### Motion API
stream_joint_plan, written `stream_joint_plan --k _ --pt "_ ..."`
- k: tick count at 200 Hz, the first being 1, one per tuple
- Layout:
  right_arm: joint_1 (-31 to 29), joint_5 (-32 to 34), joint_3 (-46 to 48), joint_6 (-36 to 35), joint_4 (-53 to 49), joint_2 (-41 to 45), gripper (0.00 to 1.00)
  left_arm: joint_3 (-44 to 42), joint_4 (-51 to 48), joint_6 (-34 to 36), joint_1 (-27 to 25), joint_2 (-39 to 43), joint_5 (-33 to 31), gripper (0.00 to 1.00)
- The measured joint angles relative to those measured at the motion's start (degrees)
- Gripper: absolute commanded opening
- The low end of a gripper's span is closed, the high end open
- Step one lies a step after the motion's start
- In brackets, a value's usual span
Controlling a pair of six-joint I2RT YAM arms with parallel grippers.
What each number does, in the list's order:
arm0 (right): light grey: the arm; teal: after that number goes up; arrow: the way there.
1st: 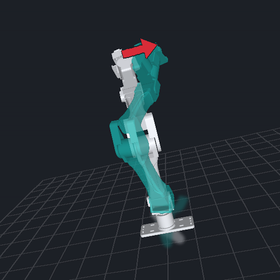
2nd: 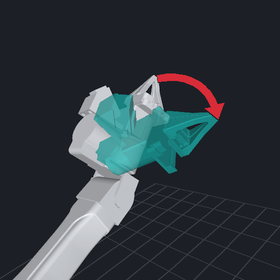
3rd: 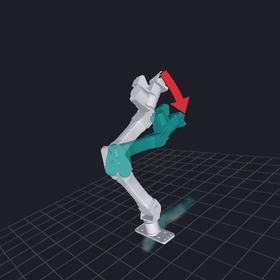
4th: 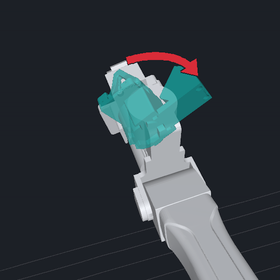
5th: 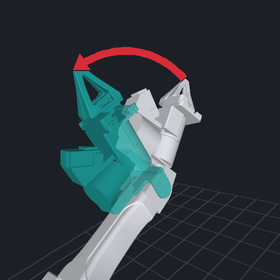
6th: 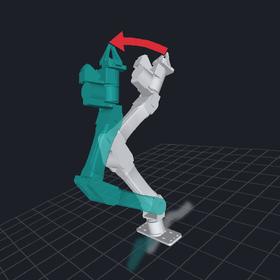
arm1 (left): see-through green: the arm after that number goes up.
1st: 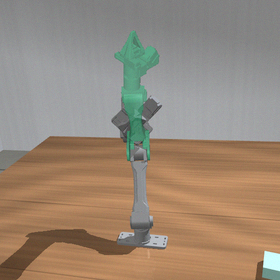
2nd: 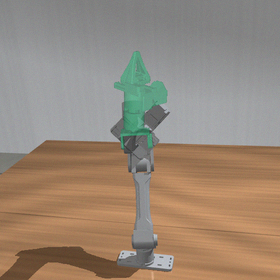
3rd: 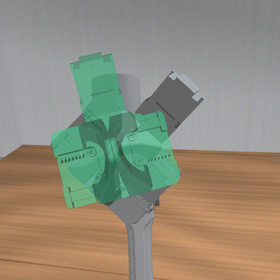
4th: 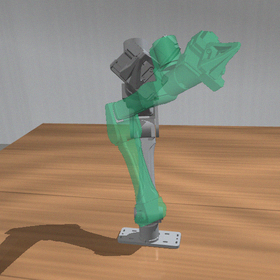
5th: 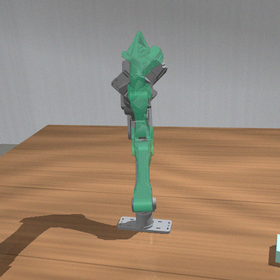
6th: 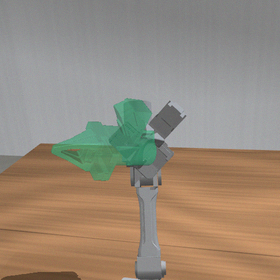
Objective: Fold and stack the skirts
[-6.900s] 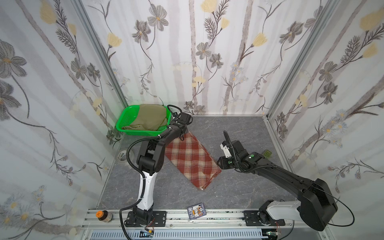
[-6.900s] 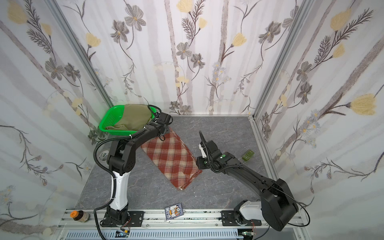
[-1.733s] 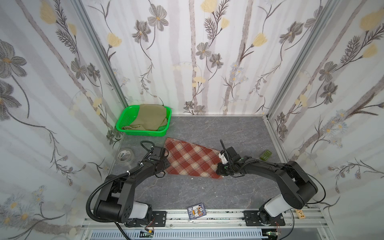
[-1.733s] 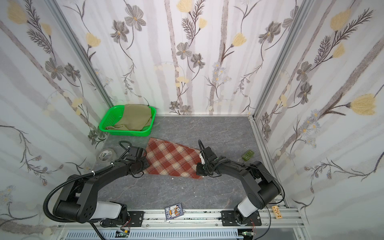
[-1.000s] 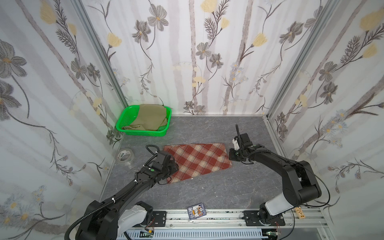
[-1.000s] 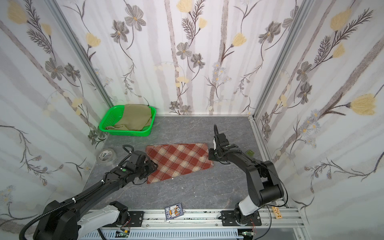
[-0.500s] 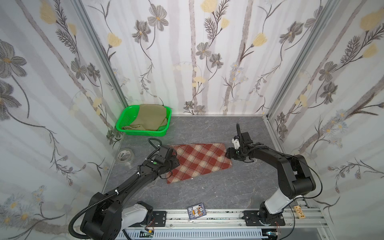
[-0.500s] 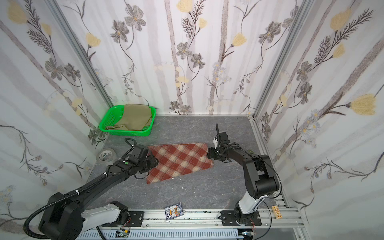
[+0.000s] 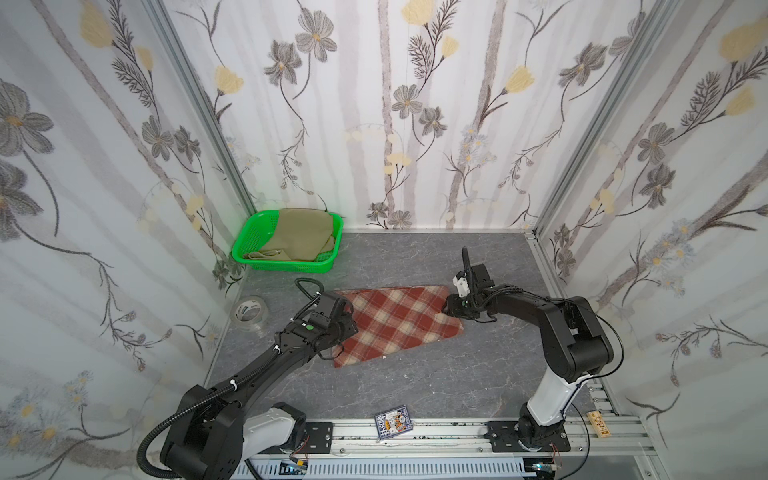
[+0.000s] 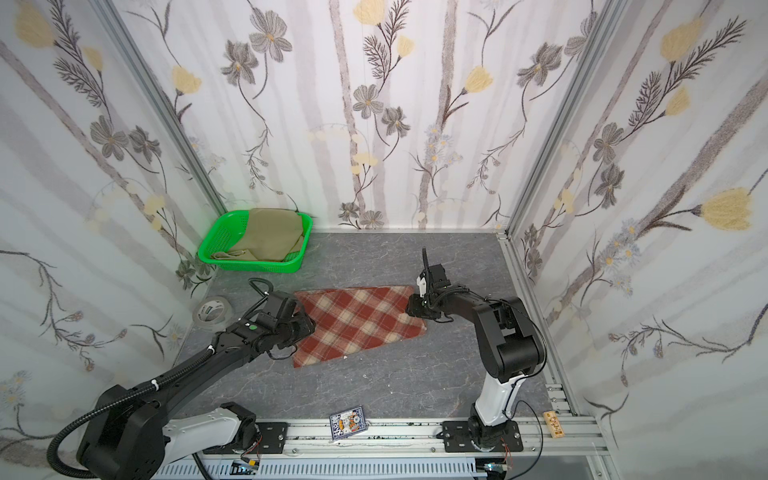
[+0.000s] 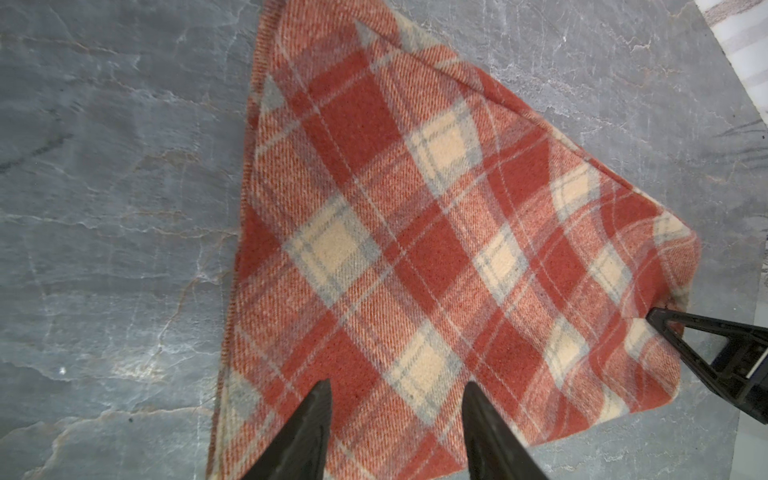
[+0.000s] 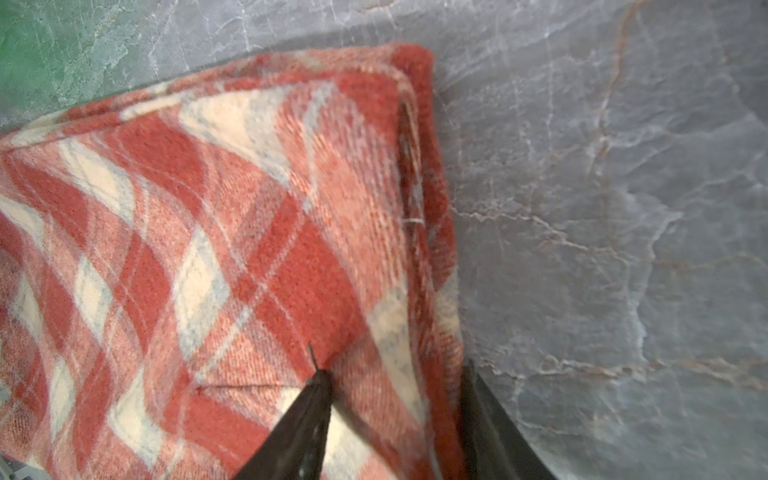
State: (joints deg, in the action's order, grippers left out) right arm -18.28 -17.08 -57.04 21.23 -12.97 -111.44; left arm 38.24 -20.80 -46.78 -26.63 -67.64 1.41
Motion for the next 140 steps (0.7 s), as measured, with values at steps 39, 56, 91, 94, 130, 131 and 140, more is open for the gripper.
stream_joint_plan --k 39,56,91,94,130,131,140 --pt "-0.68 2.34 -0.22 0.44 0.96 -0.79 0.35 0.04 0.02 0.09 0.11 -1.46 -0.52 0.54" --pt "-1.01 2.62 -0.28 0.81 2.08 -1.46 0.21 0.07 0.02 0.28 0.09 -2.12 -0.61 0.54" --pt "-1.62 2.75 -0.46 2.25 3.23 -1.81 0.0 0.04 0.04 0.5 0.09 -2.69 -1.31 0.54" --pt "-1.64 2.78 -0.48 2.27 3.28 -1.81 0.0 0.04 0.04 0.5 0.09 -2.73 -1.38 0.54" --pt "-1.75 3.85 -1.84 2.27 -0.52 -0.33 0.0 -0.02 0.04 0.76 0.07 -3.93 -2.03 0.53" --pt "-1.75 3.98 -1.95 2.27 -0.81 -0.24 0.0 -0.02 0.04 0.76 0.07 -3.93 -2.08 0.53" --pt "-1.79 4.15 -2.82 2.27 -2.67 0.61 0.0 -0.02 0.04 0.79 0.07 -4.11 -2.36 0.53"
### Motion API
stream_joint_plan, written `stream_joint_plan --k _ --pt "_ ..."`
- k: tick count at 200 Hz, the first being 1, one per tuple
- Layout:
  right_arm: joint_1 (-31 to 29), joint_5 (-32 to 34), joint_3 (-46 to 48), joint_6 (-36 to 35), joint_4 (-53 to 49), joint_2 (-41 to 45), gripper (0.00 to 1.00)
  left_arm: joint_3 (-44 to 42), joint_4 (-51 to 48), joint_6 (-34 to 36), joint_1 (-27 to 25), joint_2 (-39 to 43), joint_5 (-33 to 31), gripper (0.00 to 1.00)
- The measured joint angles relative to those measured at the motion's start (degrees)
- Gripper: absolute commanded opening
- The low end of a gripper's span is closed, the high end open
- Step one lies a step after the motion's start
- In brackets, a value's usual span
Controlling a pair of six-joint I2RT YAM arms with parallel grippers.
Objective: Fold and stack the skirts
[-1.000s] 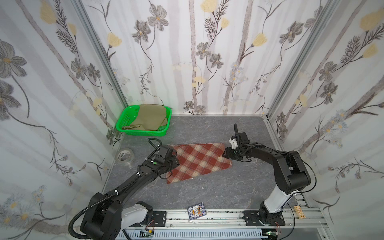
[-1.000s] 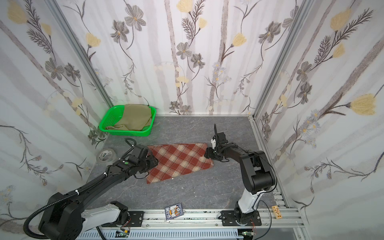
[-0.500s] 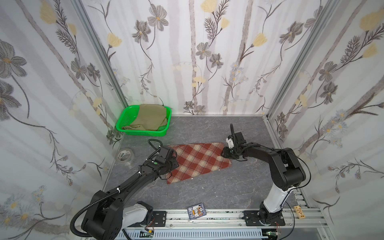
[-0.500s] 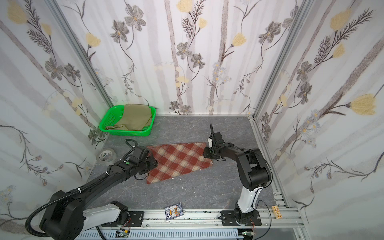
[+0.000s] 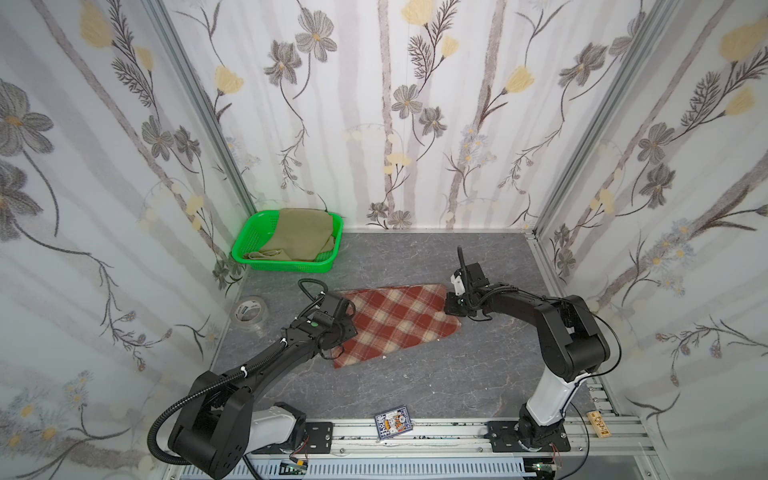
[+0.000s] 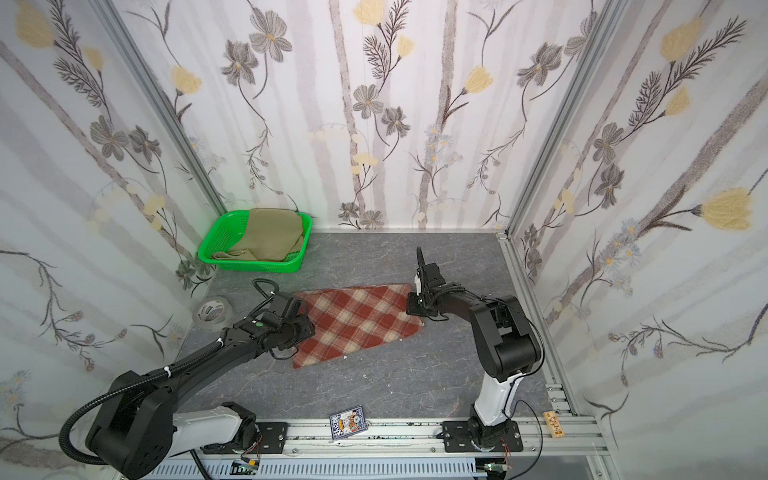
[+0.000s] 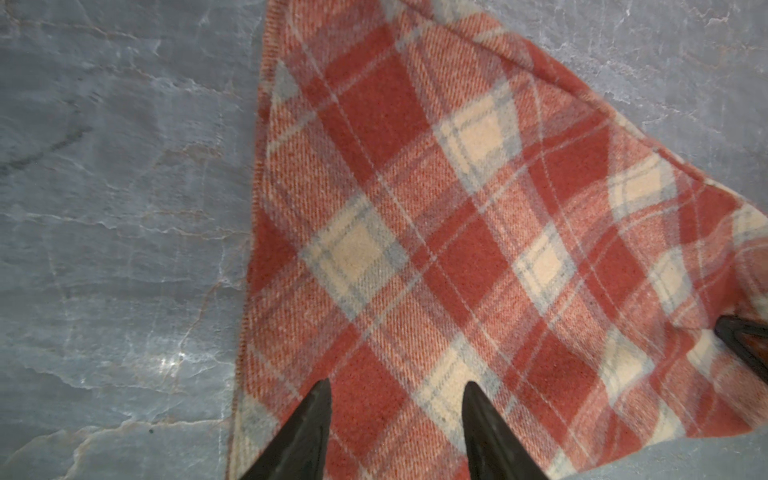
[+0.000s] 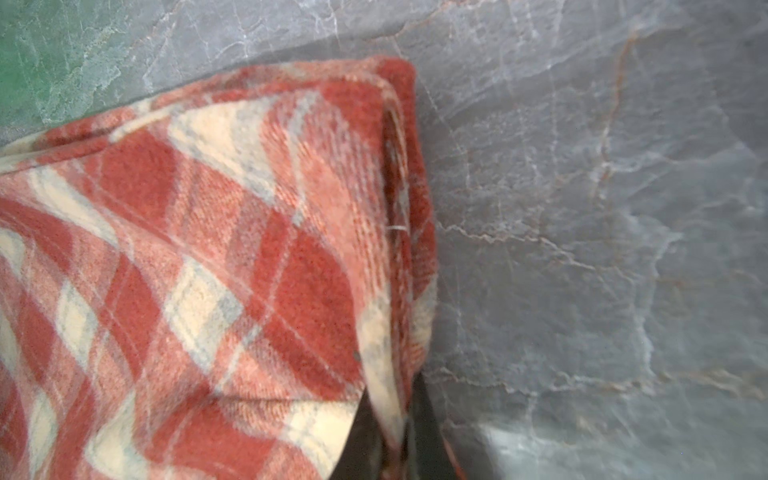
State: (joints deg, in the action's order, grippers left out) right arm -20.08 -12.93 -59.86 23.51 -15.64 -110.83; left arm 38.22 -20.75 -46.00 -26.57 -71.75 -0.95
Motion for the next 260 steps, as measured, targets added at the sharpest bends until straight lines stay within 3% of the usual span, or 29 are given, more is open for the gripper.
stream_joint_plan --k 102,161,181,260 --pt "0.07 7.76 -7.13 -1.99 -13.4 7.89 0.0 0.0 8.66 0.7 0.0 -8.5 -0.66 0.46" --pt "0.07 13.4 -8.5 -3.3 -18.38 11.58 0.0 1.95 14.99 0.74 -0.42 -16.35 1.62 0.29" --pt "0.07 14.05 -8.87 -3.74 -19.76 12.26 0.0 3.06 16.15 0.85 -1.27 -18.29 1.62 0.25" --pt "-2.67 16.33 -14.51 -5.57 -24.76 12.76 0.0 4.09 19.37 -1.09 -8.44 -21.07 1.53 0.24"
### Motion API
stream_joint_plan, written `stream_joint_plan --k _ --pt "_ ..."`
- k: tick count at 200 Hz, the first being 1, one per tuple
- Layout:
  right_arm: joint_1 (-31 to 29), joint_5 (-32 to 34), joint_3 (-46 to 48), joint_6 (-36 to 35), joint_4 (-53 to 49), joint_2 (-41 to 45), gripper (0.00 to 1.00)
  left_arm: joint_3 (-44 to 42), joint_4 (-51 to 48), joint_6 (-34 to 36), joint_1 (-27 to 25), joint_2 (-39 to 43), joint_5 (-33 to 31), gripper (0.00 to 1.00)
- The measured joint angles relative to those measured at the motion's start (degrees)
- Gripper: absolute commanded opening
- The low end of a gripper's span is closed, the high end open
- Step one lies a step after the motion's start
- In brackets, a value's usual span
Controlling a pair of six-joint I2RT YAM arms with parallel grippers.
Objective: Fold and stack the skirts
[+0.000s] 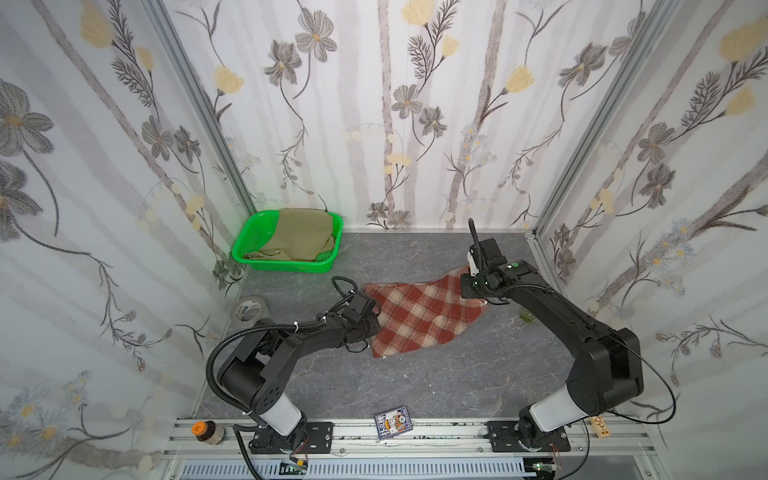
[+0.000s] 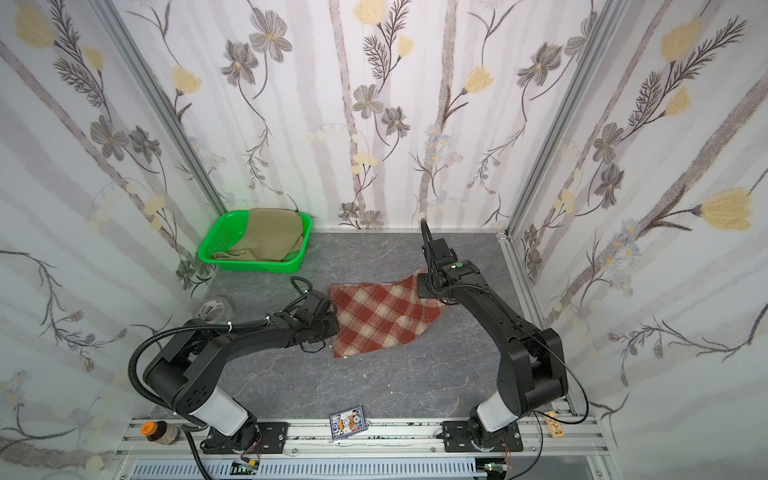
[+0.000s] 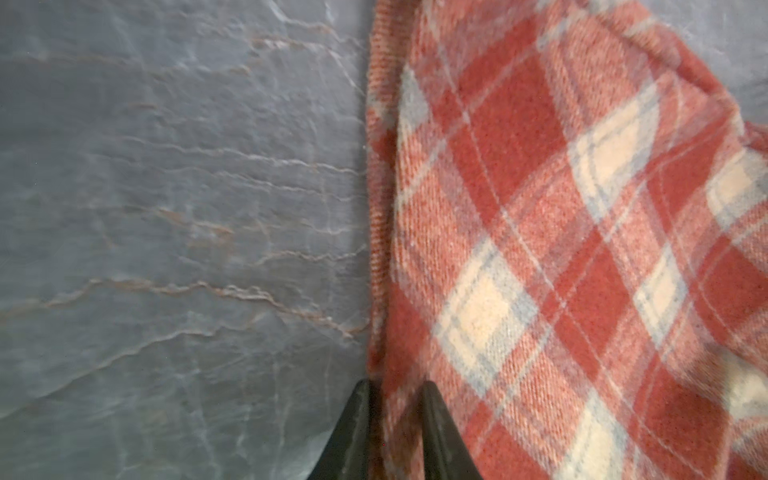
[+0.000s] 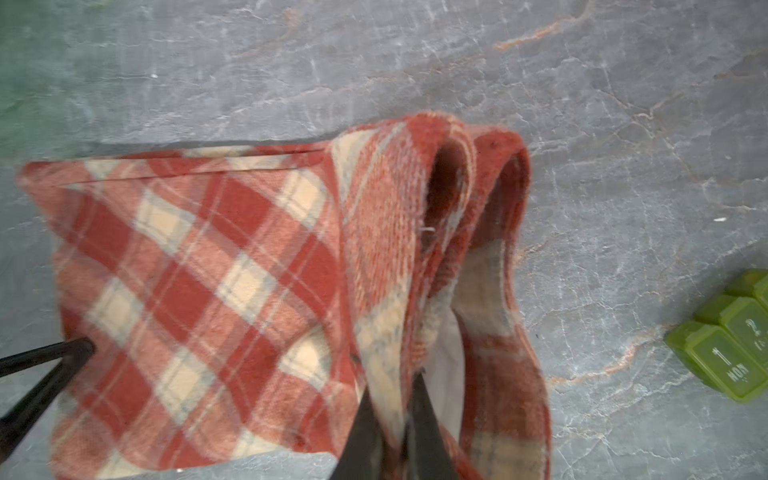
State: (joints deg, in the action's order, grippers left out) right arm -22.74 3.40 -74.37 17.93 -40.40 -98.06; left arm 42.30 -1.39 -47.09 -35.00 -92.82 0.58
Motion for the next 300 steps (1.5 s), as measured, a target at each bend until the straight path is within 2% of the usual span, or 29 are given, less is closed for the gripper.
stream_joint_plan --k 68,130,222,300 --pt "-10.36 -0.04 -4.81 1.33 -1.29 -3.85 0.0 1.68 4.48 -3.06 -4.5 -3.34 -0.87 0.23" --pt "-16.41 -1.75 -5.99 4.26 -0.85 -6.12 0.0 3.48 5.97 -4.39 -6.64 -5.53 -0.81 0.22" --pt "-19.04 -3.45 -5.35 7.56 1.11 -8.74 0.0 5.75 7.17 -5.42 -8.68 -7.93 -0.39 0.21" --pt "-16.33 -3.21 -4.28 8.57 2.78 -10.67 0.0 2.23 7.34 -7.04 -10.29 -4.83 0.17 0.21"
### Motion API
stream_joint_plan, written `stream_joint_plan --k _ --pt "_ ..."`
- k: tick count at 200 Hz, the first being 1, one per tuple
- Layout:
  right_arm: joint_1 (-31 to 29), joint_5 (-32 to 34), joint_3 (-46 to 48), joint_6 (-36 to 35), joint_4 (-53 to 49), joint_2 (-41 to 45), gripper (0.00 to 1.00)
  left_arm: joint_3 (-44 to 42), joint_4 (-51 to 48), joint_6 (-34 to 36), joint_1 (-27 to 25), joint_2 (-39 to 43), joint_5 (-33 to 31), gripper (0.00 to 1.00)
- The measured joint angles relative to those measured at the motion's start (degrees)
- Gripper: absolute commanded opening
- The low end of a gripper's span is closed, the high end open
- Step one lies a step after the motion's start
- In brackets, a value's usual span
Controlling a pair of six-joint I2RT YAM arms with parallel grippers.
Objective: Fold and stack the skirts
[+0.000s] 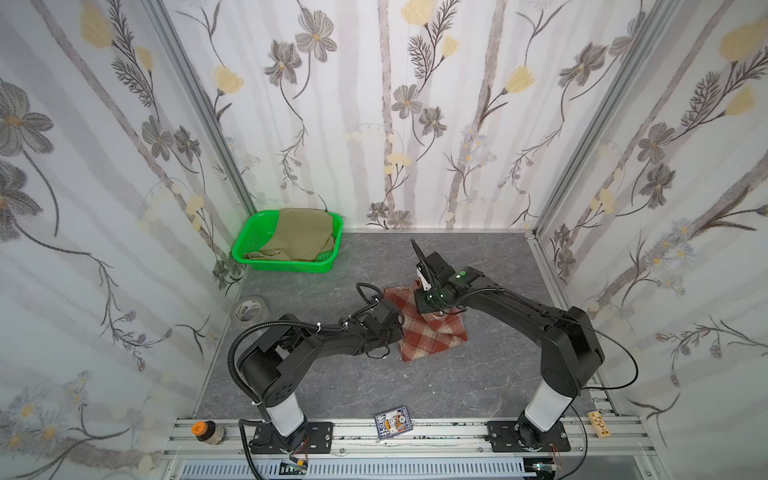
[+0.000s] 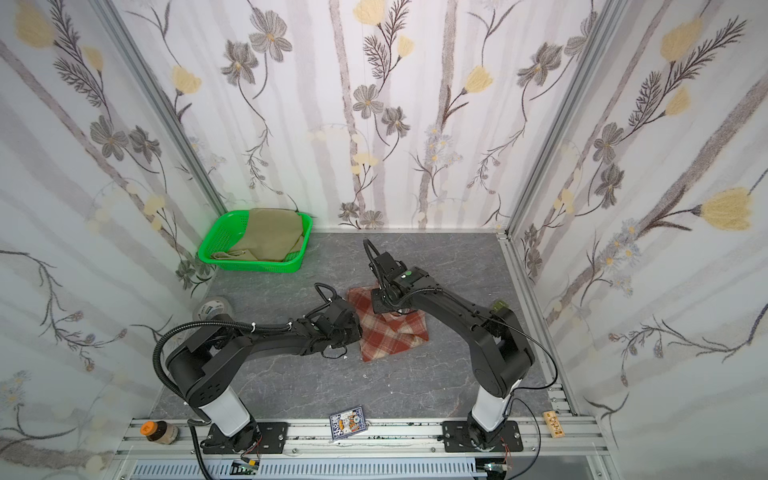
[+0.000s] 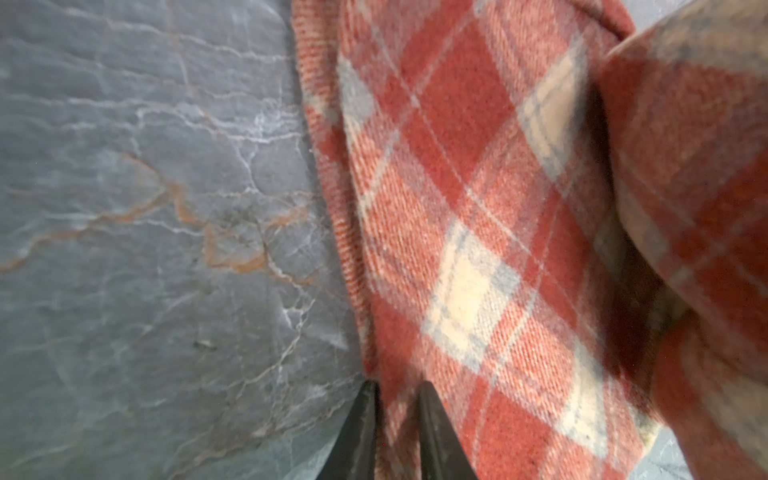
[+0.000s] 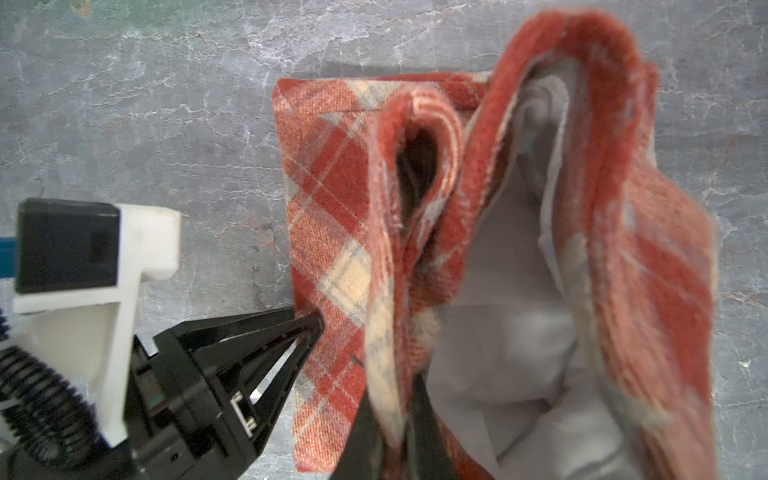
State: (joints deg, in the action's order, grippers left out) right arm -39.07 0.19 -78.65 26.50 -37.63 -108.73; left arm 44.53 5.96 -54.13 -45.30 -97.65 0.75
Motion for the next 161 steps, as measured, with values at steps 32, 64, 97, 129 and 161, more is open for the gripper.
stream_joint_plan --k 32,64,97,129,161 --pt "0.98 1.84 0.61 -0.07 -0.61 0.5 0.0 -0.31 -0.09 -0.57 -0.52 0.31 0.15 0.21" --pt "2.29 3.26 1.33 -0.68 -1.03 2.45 0.0 -0.35 -0.11 -0.76 -0.96 0.31 0.39 0.21" --pt "3.91 4.68 2.82 -1.09 -1.6 5.27 0.0 -0.68 0.31 -0.96 -1.14 0.42 0.39 0.21" --pt "2.8 4.61 2.84 -1.07 -0.9 4.66 0.0 -0.59 0.2 -0.98 -1.18 0.44 0.5 0.21" --pt "0.85 2.54 2.86 -0.42 0.55 0.92 0.0 -0.5 -0.22 -1.2 -1.53 0.55 0.98 0.21"
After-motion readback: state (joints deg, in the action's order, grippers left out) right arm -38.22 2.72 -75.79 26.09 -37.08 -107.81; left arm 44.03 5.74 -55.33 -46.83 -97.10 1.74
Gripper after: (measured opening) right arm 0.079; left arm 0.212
